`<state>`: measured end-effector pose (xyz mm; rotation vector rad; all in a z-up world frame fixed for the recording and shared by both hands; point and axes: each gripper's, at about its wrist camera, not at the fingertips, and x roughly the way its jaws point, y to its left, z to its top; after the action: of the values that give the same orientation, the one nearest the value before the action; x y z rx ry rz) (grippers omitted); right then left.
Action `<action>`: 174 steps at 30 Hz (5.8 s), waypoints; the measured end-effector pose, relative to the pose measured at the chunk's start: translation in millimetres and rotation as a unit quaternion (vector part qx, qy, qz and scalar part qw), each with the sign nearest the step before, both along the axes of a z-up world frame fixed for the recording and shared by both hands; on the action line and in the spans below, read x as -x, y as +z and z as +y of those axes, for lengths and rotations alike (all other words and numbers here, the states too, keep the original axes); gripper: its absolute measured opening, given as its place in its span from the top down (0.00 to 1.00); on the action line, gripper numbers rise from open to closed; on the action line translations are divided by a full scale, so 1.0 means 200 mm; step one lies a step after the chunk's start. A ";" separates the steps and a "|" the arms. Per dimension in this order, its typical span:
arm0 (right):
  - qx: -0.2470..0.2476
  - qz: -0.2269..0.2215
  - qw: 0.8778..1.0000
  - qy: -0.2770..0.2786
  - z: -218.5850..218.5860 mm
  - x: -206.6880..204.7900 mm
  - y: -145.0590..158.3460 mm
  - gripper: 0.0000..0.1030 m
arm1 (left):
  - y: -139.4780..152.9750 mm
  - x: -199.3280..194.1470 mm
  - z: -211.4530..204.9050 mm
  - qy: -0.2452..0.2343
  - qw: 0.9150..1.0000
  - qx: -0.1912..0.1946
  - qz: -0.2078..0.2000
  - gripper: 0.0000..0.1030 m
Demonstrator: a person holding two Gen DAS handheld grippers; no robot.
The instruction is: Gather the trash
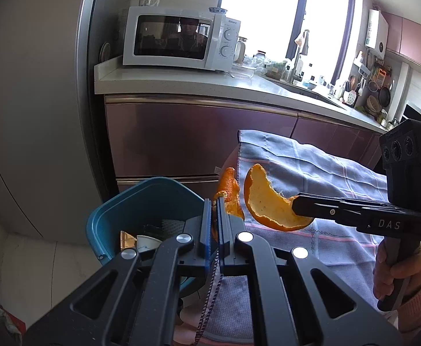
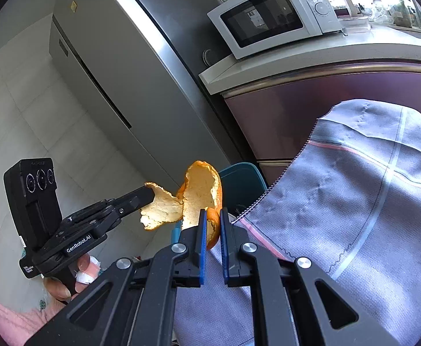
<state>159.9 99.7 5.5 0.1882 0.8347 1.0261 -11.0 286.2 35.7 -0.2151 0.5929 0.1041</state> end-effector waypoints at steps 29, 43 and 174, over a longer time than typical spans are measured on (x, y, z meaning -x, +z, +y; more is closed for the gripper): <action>0.040 0.009 0.999 0.029 0.28 -0.08 -0.09 0.93 | -0.13 -0.08 0.16 0.040 0.999 0.009 0.026 0.96; 0.067 0.021 0.997 0.033 0.39 -0.12 -0.15 0.93 | -0.23 -0.14 0.20 0.053 0.998 0.015 0.043 0.96; 0.110 -0.300 0.843 -0.432 -1.02 0.95 0.05 0.07 | -0.05 0.26 -0.99 0.025 0.974 -0.124 -0.188 0.06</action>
<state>-29.7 -105.2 16.5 0.0238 0.2112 0.0913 -63.4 87.4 24.8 -0.0046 0.1927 0.1790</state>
